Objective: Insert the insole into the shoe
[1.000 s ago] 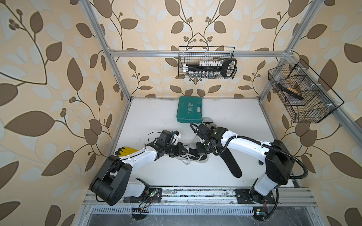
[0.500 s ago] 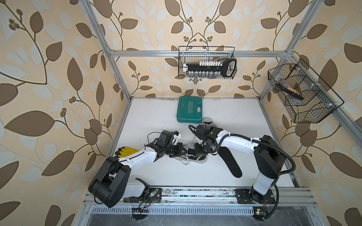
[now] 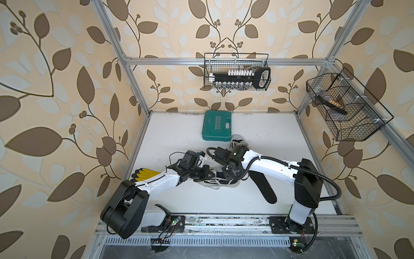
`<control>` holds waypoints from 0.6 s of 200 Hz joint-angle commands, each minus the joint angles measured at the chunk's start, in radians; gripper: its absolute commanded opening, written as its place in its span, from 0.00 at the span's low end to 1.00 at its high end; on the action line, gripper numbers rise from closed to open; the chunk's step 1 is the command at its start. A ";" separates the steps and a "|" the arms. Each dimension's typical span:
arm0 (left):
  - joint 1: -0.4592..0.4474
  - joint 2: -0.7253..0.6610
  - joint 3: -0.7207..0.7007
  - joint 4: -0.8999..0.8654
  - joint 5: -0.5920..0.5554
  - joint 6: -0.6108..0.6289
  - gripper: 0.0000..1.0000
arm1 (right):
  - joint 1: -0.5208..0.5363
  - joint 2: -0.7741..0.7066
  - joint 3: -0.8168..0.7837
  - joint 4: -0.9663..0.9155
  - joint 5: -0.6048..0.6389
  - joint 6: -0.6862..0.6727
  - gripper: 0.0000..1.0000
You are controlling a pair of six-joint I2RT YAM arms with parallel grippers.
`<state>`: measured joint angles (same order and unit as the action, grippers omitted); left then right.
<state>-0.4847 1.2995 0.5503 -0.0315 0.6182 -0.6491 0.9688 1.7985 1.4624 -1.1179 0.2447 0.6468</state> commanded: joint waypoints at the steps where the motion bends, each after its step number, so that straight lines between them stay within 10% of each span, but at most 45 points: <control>1: 0.001 0.001 0.006 -0.036 -0.025 0.025 0.00 | 0.010 -0.026 0.035 -0.110 0.076 -0.002 0.27; 52: 0.001 -0.023 -0.013 -0.038 -0.026 0.017 0.00 | -0.010 -0.003 -0.037 0.147 -0.090 -0.041 0.01; 120: 0.001 -0.020 -0.047 0.001 -0.025 0.000 0.00 | -0.095 0.109 -0.166 0.287 -0.117 -0.056 0.00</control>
<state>-0.4847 1.2846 0.5282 -0.0162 0.6159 -0.6540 0.8814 1.8885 1.3163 -0.8574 0.1120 0.6163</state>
